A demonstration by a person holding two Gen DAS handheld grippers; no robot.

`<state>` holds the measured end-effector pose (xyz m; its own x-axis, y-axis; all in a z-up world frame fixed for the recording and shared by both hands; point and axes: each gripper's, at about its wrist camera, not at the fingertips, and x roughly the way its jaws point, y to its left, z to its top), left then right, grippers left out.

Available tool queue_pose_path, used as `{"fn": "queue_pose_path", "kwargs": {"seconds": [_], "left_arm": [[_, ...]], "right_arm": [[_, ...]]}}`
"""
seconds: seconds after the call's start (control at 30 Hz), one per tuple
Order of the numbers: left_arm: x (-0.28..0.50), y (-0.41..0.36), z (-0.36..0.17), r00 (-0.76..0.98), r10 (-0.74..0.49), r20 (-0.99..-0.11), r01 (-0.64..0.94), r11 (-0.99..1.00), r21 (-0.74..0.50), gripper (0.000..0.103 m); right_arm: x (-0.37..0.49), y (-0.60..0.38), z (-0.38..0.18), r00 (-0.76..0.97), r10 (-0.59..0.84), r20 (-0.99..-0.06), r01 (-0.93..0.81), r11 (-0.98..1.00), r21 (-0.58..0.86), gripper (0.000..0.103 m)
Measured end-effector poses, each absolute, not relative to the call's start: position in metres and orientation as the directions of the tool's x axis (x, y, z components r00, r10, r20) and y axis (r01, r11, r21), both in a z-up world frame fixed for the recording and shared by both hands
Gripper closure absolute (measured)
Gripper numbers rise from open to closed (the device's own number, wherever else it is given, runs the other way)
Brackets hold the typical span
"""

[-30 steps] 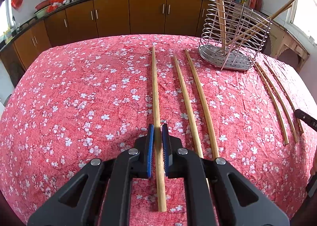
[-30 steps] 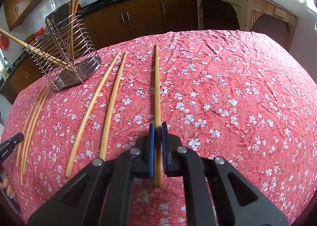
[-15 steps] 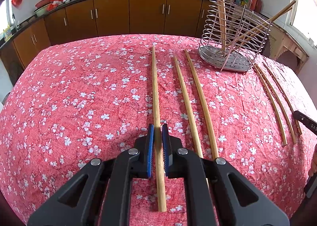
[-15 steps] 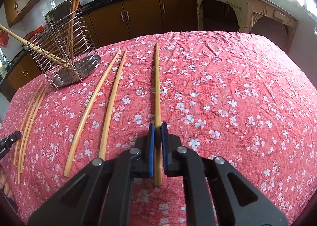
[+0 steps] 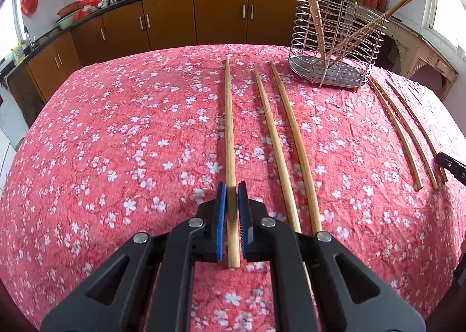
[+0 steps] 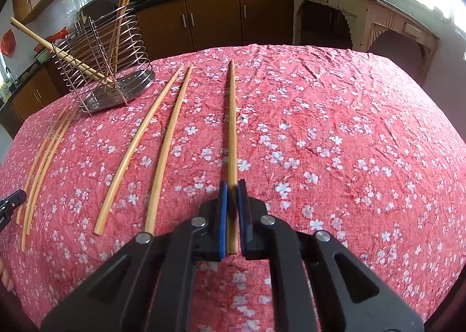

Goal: Organize utensils
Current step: 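Lift both held chopsticks and carry them over the wire holder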

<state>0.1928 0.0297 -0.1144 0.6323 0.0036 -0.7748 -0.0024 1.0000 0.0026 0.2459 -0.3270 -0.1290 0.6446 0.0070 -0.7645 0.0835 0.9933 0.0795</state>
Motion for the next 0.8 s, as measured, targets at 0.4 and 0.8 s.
{"fn": "queue_pose_path", "kwargs": {"seconds": [0.4, 0.8], "left_arm": [[0.172, 0.041, -0.07, 0.713, -0.053, -0.7, 0.012, 0.998, -0.063, 0.096], [0.166, 0.058, 0.009, 0.858, -0.103, -0.503, 0.007, 0.982, -0.189, 0.096]], "right_arm": [[0.214, -0.338, -0.069, 0.784, 0.023, -0.62, 0.07, 0.99, 0.125, 0.095], [0.199, -0.349, 0.002, 0.915, 0.025, -0.403, 0.047, 0.985, 0.168, 0.095]]}}
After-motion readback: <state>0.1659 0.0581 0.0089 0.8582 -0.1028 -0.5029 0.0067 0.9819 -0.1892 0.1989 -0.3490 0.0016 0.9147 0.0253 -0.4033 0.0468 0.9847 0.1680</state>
